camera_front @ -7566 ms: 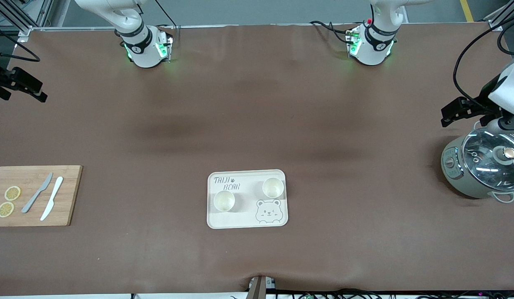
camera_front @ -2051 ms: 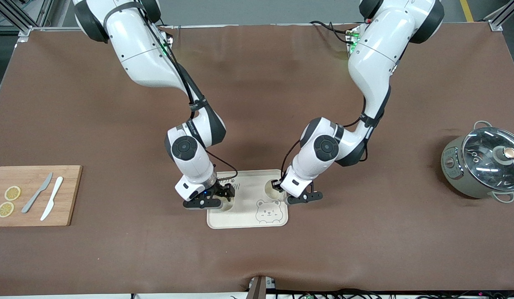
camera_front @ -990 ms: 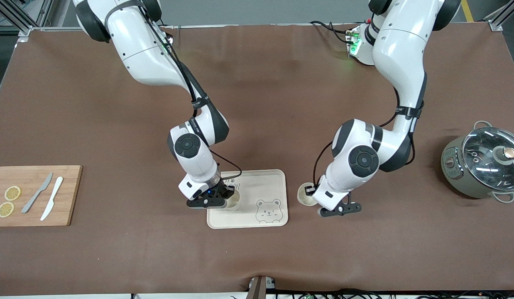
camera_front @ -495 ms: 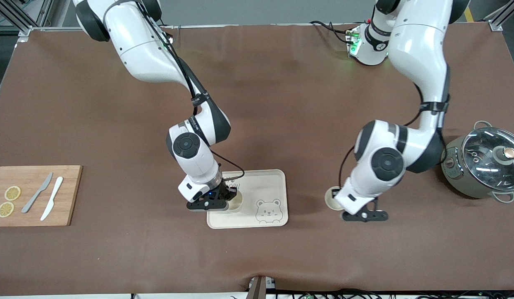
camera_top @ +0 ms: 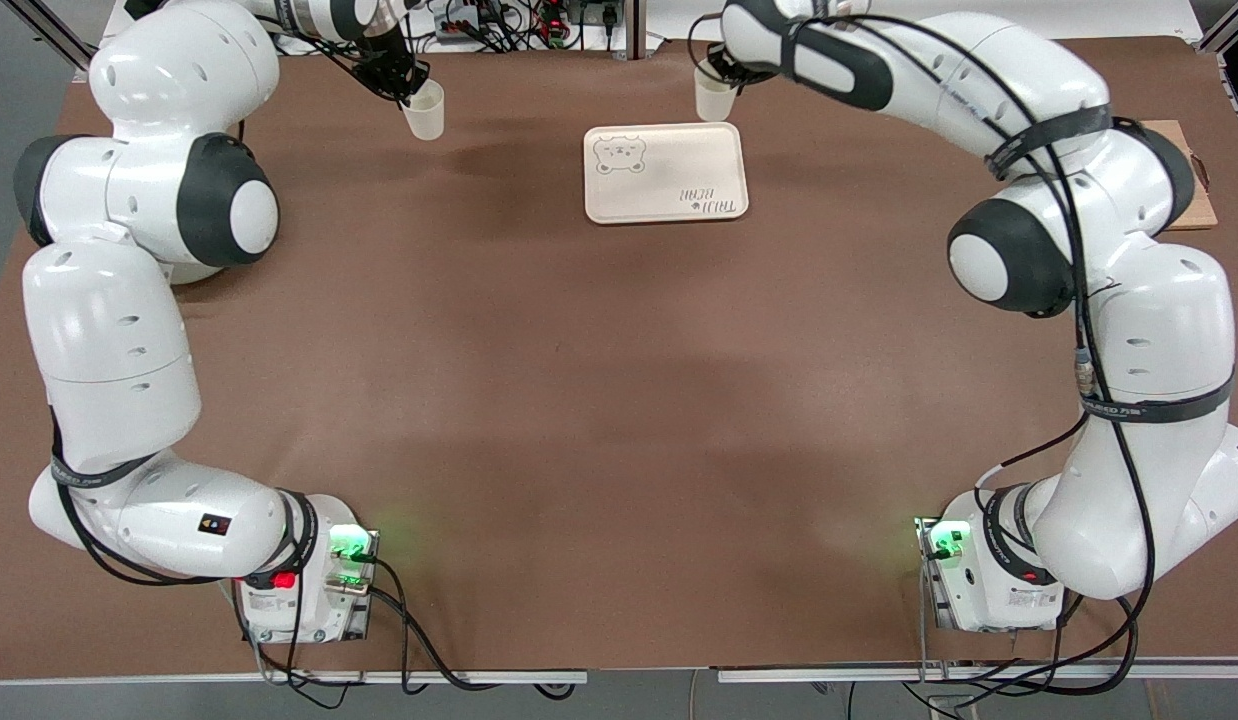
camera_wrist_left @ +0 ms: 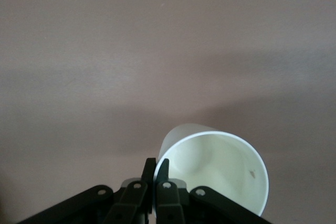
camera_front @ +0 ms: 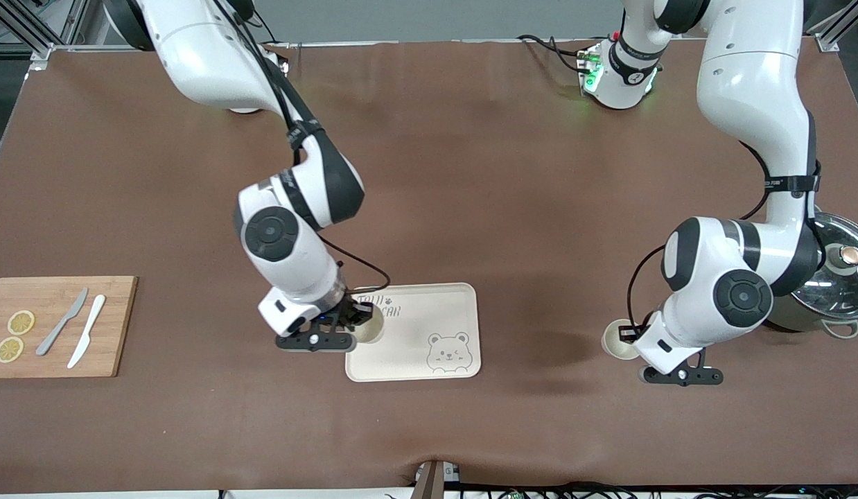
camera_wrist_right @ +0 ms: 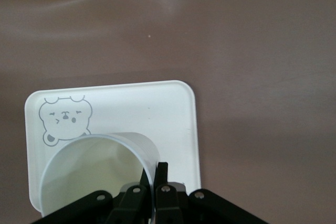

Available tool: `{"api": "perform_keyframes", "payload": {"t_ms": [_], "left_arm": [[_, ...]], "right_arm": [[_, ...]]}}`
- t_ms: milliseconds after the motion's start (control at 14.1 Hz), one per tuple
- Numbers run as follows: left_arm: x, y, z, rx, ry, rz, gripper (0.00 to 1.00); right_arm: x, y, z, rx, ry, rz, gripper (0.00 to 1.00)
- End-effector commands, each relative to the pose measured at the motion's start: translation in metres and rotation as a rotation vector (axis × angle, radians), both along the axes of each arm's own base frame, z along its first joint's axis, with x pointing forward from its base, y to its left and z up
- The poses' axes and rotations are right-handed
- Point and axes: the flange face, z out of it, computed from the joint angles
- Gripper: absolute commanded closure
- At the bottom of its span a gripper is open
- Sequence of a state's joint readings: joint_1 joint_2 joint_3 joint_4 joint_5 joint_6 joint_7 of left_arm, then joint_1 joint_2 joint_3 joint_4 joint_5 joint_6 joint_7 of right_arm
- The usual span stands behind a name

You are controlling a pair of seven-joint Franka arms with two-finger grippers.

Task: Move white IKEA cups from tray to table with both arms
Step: 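Carry the cups off the tray with the right and left grippers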

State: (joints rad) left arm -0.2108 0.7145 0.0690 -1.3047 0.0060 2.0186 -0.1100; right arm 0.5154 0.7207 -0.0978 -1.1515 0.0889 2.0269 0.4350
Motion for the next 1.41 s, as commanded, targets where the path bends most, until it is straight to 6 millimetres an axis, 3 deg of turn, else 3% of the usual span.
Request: {"api": "perform_keyframes", "payload": {"t_ms": [0,354,566,707,919,1131,1343], "left_arm": [[0.0,0.023,-0.006,0.014,0.022,-0.021,1.0],[0.003,0.055,-0.037,0.02,0.052,0.008,1.0],[0.005,0.069,-0.052,0.012,0.057,0.004,1.0],[0.006,0.073,-0.057,0.007,0.051,0.006,1.0],[0.008,0.078,-0.066,0.006,0.046,-0.004,1.0],[0.009,0.087,-0.073,-0.007,0.04,-0.014,0.98],[0.01,0.085,-0.074,-0.022,0.036,-0.006,0.77]], "right_arm": [[0.003,-0.037,0.038,0.009,0.026,0.033,1.0],[0.009,-0.107,0.072,-0.017,0.071,0.107,1.0],[0.02,-0.149,0.074,-0.029,0.065,0.162,1.0],[0.031,-0.192,0.07,-0.043,0.059,0.229,1.0],[0.044,-0.241,0.049,-0.058,0.063,0.293,1.0],[0.056,-0.265,0.013,-0.065,0.06,0.294,1.0],[0.07,-0.297,-0.029,-0.079,0.035,0.308,1.0]]}}
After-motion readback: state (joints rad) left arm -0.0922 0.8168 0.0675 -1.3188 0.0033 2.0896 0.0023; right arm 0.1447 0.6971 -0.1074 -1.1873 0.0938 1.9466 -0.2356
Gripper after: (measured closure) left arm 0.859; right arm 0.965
